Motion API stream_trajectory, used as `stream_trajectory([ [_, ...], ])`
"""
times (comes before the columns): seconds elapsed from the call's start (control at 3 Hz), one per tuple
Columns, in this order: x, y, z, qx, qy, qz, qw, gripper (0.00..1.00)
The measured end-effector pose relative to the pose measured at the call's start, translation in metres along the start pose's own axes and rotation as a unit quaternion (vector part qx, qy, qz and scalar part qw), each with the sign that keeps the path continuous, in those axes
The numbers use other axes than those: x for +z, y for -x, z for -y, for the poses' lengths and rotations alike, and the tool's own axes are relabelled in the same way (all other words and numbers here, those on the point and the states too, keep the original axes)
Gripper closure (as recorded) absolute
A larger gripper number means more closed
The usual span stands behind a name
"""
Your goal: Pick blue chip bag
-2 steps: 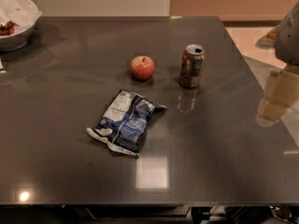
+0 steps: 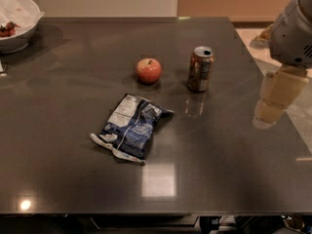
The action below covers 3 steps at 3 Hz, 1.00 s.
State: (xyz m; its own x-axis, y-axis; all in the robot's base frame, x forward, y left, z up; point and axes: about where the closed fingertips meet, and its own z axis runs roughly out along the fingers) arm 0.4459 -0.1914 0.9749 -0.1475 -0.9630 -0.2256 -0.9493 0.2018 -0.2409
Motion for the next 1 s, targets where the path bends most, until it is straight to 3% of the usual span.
stream_trajectory([
  [0.33,0.016,0.037,0.000,-0.046,0.014,0.025,0.9985,0.00],
  [0.67,0.034,0.076,-0.004,-0.092,0.030,0.053,0.9939,0.00],
  [1.0,0.053,0.121,-0.014,-0.143,0.047,0.085,0.9849,0.00],
])
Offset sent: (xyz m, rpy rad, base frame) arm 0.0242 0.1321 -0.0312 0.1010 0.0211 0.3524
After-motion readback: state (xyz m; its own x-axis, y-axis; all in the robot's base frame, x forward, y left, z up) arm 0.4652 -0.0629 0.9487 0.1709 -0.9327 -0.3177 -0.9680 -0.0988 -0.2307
